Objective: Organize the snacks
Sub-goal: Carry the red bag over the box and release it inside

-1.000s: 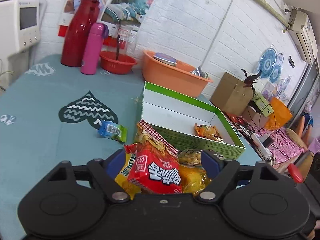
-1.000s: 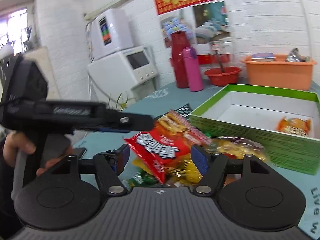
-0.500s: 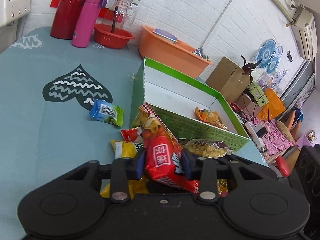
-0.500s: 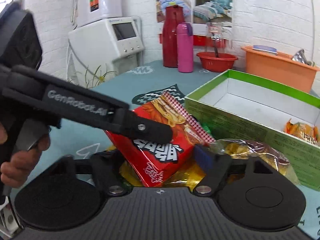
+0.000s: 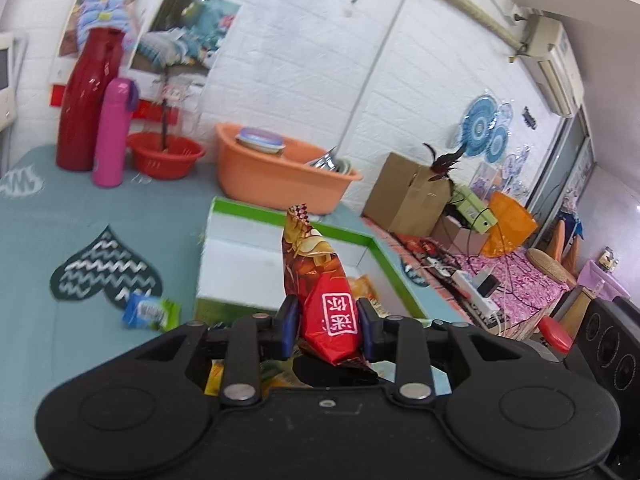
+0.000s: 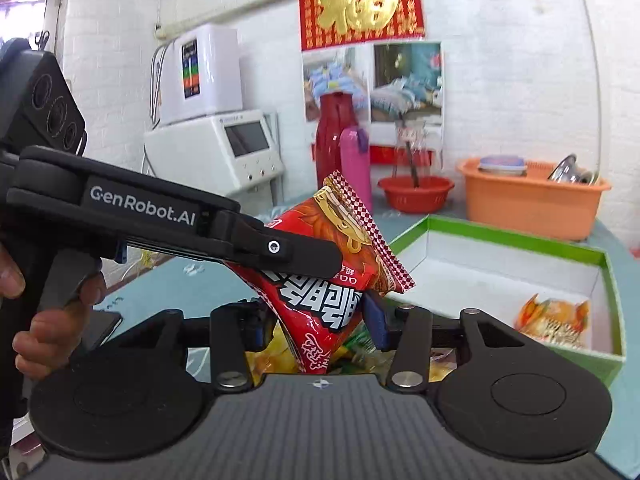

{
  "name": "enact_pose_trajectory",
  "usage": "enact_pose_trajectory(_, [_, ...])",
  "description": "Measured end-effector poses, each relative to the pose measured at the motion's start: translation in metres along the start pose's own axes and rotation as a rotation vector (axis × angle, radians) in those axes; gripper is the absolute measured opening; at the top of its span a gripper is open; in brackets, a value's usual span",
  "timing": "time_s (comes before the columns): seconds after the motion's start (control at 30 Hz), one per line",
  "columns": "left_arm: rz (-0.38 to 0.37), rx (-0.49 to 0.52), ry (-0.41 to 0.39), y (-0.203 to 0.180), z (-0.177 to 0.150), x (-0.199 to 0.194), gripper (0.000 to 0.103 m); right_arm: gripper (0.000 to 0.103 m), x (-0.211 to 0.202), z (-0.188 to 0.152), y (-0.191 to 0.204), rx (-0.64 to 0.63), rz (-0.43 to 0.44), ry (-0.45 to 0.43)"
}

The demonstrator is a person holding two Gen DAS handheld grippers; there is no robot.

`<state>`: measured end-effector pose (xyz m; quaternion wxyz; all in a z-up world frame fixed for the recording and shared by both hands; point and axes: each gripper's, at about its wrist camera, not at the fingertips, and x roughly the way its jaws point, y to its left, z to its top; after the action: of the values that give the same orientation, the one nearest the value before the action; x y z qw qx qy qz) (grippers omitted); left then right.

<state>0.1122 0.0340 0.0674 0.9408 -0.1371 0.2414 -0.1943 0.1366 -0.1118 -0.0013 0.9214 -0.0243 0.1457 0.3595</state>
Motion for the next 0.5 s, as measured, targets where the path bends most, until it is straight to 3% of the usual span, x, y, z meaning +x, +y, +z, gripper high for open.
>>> enact_pose_trajectory(0.17, [-0.036, 0.016, 0.012, -0.012, 0.013, 0.032, 0.058, 0.078, -0.006, 0.006, -0.025, 0.008, -0.037, -0.035])
enact_pose_trajectory(0.5, [-0.12, -0.011, 0.091, -0.013, 0.026, 0.113, 0.058, 0.078, 0.006, 0.002, -0.084, 0.068, -0.14, -0.008])
